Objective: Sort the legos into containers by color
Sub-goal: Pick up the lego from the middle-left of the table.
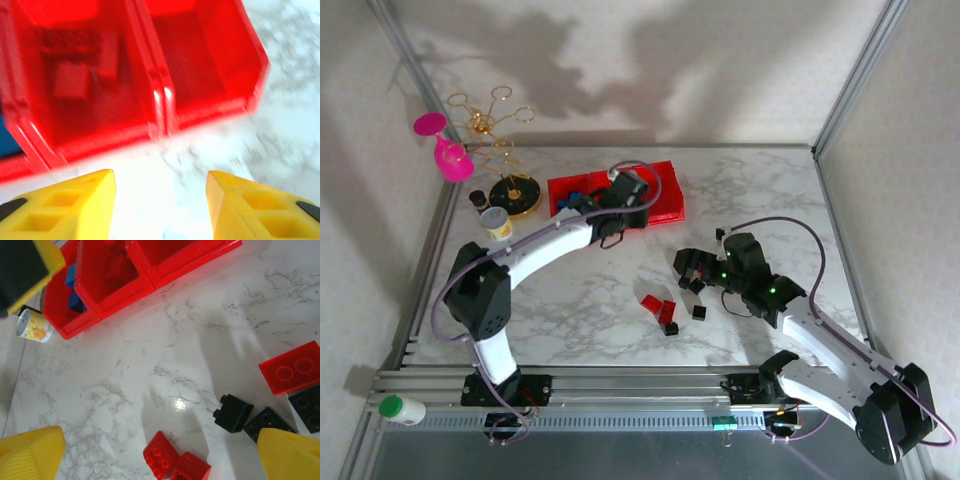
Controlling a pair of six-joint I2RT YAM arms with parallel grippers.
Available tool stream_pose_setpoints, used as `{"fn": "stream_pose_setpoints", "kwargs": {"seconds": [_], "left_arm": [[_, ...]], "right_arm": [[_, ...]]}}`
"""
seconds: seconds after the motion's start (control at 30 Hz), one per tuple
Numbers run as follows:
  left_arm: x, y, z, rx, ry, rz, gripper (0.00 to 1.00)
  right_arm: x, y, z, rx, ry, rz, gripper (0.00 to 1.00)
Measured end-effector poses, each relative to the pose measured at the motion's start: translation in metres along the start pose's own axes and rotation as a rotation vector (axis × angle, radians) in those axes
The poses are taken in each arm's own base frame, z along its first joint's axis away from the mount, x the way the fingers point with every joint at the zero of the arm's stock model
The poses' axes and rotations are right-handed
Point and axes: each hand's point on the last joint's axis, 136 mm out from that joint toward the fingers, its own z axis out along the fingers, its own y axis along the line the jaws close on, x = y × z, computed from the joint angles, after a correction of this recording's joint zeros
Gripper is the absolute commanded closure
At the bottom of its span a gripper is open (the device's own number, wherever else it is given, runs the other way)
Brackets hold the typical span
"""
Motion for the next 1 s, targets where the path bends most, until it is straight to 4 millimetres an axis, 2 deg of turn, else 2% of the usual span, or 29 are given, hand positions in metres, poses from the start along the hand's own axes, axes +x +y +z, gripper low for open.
{"fn": "stream_pose_setpoints", "kwargs": {"seconds": [0.23, 0.43, 0.57, 0.8, 1.0], "left_arm": [[0.092, -0.019, -0.014, 0.056, 0.160, 0.097, 0.44], [0.152, -0.045, -0.027, 0.109, 0.260, 0.185, 0.39], [0.175, -0.053, -0.032, 0.134, 0.302, 0.214, 0.38], [0.203, -0.041, -0.013, 0.085, 0.373, 0.225, 0.37], [0.210, -0.036, -0.008, 0.066, 0.385, 0.229, 0.39]], "right_arm": [[0.027, -0.022, -0.009, 0.051, 0.055, 0.025, 0.01], [0.047, -0.041, -0.015, 0.090, 0.086, 0.055, 0.01], [0.051, -0.045, -0.017, 0.105, 0.090, 0.067, 0.01], [0.050, -0.047, -0.017, 0.112, 0.085, 0.070, 0.01], [0.051, -0.048, -0.017, 0.115, 0.084, 0.070, 0.01]]}}
